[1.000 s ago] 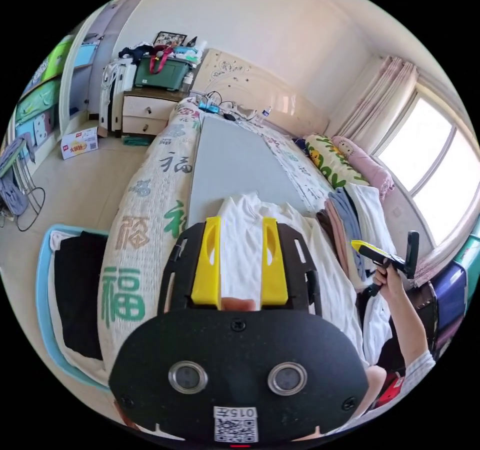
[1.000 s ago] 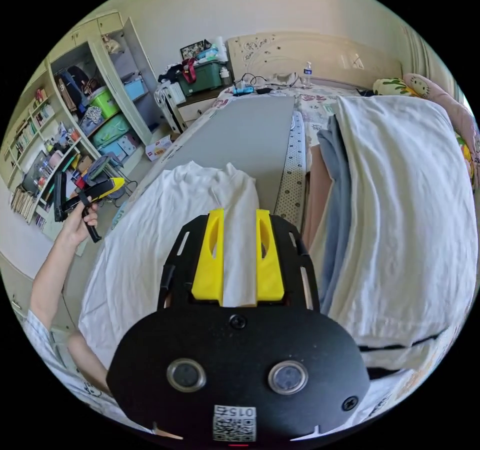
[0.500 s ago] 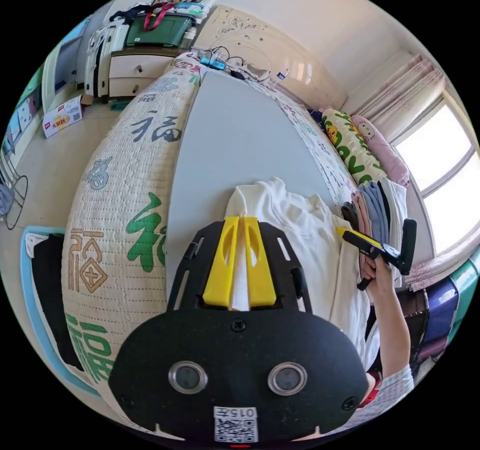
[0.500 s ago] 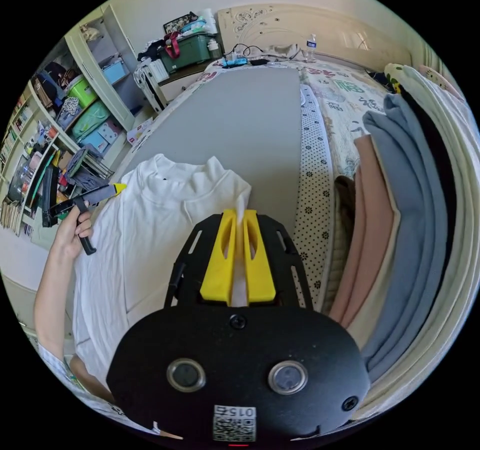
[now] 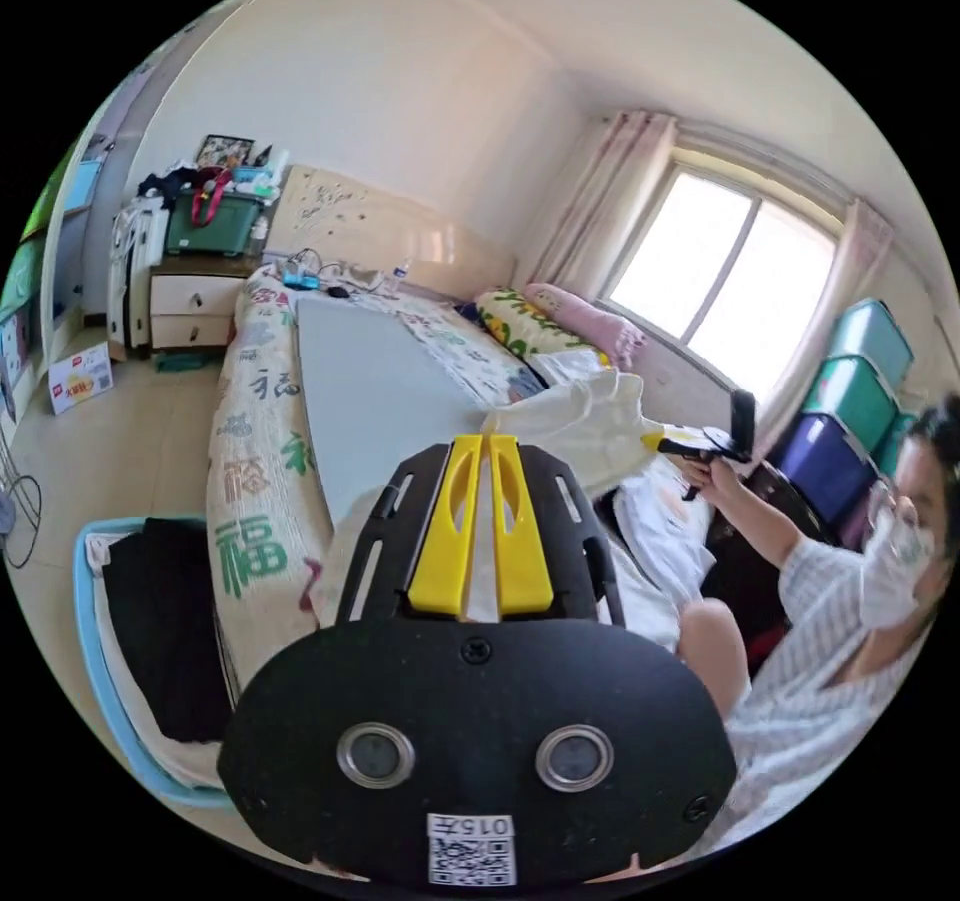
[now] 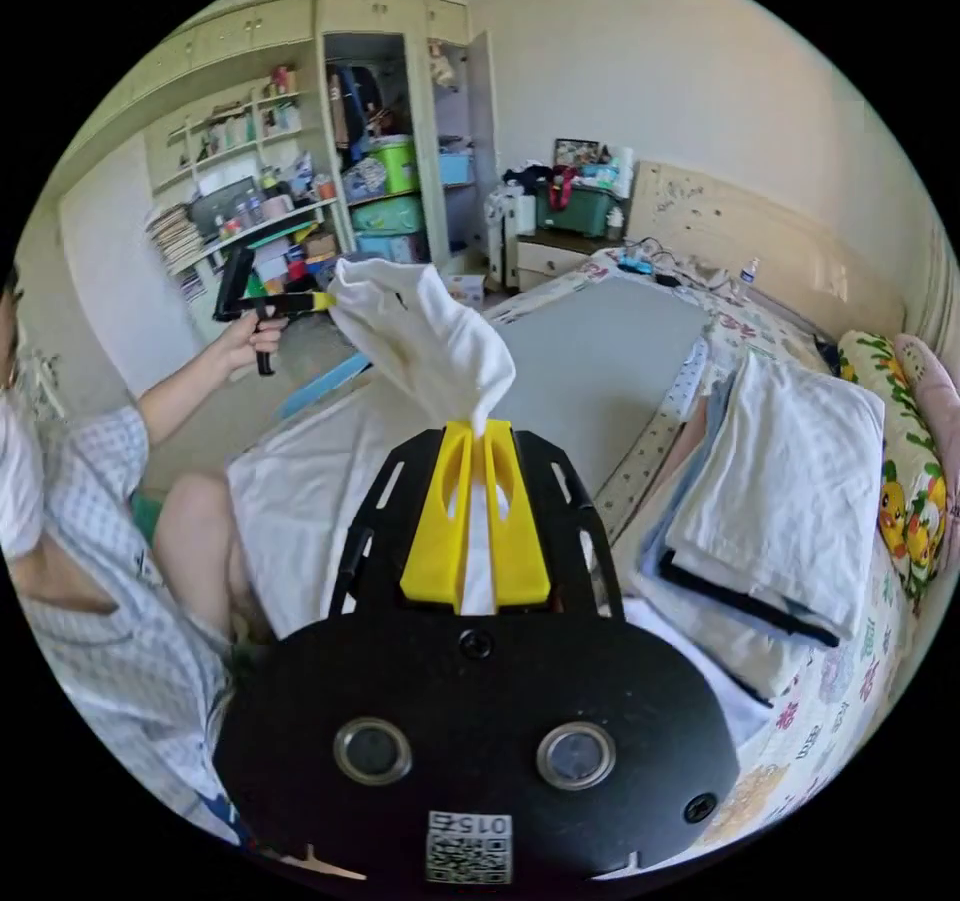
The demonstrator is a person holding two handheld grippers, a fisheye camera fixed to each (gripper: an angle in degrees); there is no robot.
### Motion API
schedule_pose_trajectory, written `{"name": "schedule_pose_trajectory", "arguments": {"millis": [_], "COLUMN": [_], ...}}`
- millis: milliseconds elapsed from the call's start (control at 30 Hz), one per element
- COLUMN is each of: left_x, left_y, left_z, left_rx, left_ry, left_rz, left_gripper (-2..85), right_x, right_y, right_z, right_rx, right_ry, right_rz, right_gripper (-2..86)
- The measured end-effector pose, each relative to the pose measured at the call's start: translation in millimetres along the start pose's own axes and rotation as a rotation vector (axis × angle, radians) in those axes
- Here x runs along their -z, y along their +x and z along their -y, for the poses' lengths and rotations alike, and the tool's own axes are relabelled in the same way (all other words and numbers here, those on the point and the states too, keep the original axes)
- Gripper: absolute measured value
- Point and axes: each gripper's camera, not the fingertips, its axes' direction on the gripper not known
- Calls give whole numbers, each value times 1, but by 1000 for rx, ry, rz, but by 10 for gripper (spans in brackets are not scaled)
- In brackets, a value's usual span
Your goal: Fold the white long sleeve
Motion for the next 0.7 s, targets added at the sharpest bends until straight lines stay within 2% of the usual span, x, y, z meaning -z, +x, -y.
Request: {"name": "schedule_pose_trajectory", "arguments": {"millis": [33, 100, 133, 200, 267, 433, 500, 600, 700], "left_x": [11, 37, 40, 39, 44, 84, 97, 99, 80], "left_y": [6, 25, 29, 35, 35, 38, 40, 33, 17], "left_z": [-14, -72, -86, -136, -159, -158, -147, -135, -127], "left_rx": [-11, -65, -77, -70, -37, 34, 74, 212, 350], "left_ry": [-24, -201, -256, -514, -598, -396, -229, 0, 159], "left_rz": [-25, -120, -129, -126, -91, -48, 17, 56, 65], "left_gripper": [5, 8, 9, 17, 25, 59, 63, 67, 80], "right_x": [5, 1, -5, -33, -41, -7, 13, 22, 5], "right_y": [-12, -53, -61, -83, -92, -94, -83, -58, -24], "right_z": [-14, -72, -86, -134, -155, -154, -146, -144, -149], "right_rx": [20, 83, 85, 79, 47, -56, -174, -346, -530], "right_ry": [-18, -193, -254, -502, -600, -469, -292, -87, 31], "right_rz": [21, 96, 105, 160, 164, -13, -59, -61, 8], "right_gripper": [6, 23, 31, 60, 67, 71, 72, 73, 99]}}
